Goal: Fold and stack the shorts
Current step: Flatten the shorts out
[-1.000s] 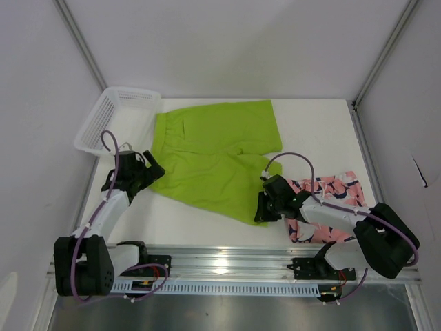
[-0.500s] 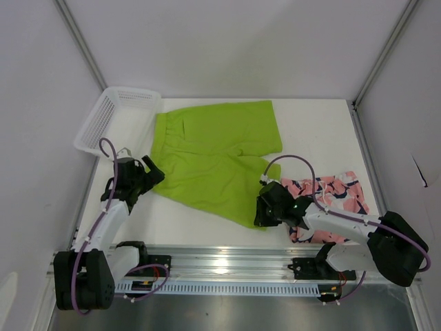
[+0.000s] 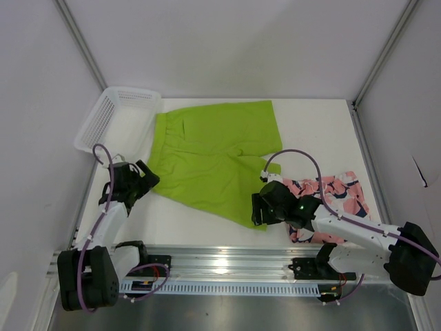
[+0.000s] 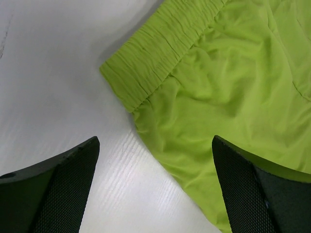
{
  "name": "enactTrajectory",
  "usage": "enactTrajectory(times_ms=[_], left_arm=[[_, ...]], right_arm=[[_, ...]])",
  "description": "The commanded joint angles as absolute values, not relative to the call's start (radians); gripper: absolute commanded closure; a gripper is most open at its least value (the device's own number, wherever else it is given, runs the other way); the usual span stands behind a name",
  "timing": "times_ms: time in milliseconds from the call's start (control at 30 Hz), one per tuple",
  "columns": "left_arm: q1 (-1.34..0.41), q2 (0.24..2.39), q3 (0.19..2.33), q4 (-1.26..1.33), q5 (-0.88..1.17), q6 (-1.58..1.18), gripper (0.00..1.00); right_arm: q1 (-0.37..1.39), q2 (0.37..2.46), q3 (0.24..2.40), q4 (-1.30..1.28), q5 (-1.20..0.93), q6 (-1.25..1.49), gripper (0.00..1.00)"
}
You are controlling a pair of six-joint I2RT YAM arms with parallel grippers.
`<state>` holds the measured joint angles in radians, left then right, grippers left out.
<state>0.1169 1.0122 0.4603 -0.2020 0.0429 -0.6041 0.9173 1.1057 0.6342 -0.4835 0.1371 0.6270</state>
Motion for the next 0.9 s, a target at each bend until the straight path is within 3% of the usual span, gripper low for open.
enactTrajectory(times_ms=[0,333,867], left_arm=[[0.150,1.029,0.439,-0.160,0.081,-0.637,0.03],[0.198,1.035,0.405,-0.140,0.072,-0.646,0.09],[0.233,1.069,0.385,-0.078,0.052,-0.680,0.11]], right_arm=[[0.963,1.115,0.701,-0.601,0.242,0.613,0.28],[0.976,1.037,0.595,-0.577,0.244,0.844,0.30],[0.881,1.029,0.335,-0.150,0.015,1.045,0.36]])
